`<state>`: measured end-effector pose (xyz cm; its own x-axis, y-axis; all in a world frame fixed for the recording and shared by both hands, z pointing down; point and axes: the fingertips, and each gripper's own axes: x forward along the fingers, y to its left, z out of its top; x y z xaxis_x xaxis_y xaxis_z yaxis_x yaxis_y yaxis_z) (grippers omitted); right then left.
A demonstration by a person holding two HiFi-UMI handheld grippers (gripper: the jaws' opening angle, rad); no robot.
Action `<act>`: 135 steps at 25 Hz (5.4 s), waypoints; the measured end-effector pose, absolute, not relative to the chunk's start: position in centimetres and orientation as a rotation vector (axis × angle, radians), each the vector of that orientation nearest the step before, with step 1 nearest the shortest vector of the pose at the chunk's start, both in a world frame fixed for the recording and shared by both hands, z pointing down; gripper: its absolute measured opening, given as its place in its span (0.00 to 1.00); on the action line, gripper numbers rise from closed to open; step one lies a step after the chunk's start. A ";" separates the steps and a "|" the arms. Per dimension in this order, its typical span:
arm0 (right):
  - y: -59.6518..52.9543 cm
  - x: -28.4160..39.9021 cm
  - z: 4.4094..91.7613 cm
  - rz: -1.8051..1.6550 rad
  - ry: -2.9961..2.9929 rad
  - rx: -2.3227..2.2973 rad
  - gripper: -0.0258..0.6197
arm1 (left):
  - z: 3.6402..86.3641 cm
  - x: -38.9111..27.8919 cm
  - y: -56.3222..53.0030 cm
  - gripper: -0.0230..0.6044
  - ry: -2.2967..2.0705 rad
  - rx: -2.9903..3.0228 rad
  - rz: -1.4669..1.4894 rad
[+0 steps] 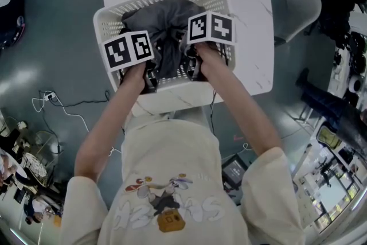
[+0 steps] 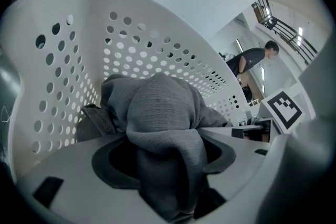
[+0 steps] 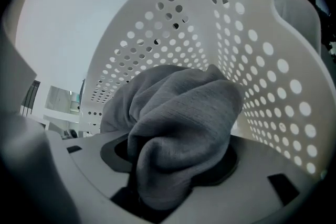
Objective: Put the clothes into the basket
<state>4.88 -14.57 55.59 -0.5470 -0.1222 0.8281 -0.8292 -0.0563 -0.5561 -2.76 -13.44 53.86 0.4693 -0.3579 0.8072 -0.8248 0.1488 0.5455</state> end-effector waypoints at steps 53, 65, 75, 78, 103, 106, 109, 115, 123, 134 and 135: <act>-14.6 7.4 54.1 1.538 -1.665 1.160 0.60 | 53.1 -2.6 -12.8 0.78 -1.103 1.497 0.437; -14.5 7.9 52.4 1.528 -1.690 1.197 0.60 | 51.6 -2.5 -12.3 0.78 -1.130 1.491 0.434; -14.4 8.3 50.7 1.537 -1.721 1.219 0.60 | 49.9 -2.5 -12.3 0.78 -1.143 1.514 0.422; -14.3 7.8 49.9 1.541 -1.743 1.215 0.60 | 49.4 -2.7 -12.1 0.78 -1.142 1.522 0.419; -10.4 5.5 43.4 1.499 -2.022 1.114 0.47 | 43.9 -3.3 -9.1 0.61 -1.200 1.619 0.365; -9.8 5.5 43.1 1.509 -2.036 1.127 0.34 | 43.4 -3.7 -8.8 0.46 -1.231 1.630 0.348; -8.8 5.5 43.0 1.516 -2.038 1.120 0.25 | 43.0 -3.6 -7.9 0.32 -1.230 1.629 0.332; -7.2 5.5 42.6 1.521 -2.055 1.116 0.13 | 42.8 -3.5 -6.3 0.11 -1.237 1.632 0.331; -5.2 5.3 39.5 1.324 -2.193 1.144 0.09 | 40.1 -2.8 -3.9 0.05 -1.307 1.778 0.360; -1.3 7.0 36.5 0.860 -2.372 1.328 0.05 | 36.1 -0.4 0.8 0.05 -1.475 2.040 0.399; -0.8 7.0 36.2 0.842 -2.386 1.329 0.05 | 35.7 -0.2 1.3 0.05 -1.477 2.054 0.389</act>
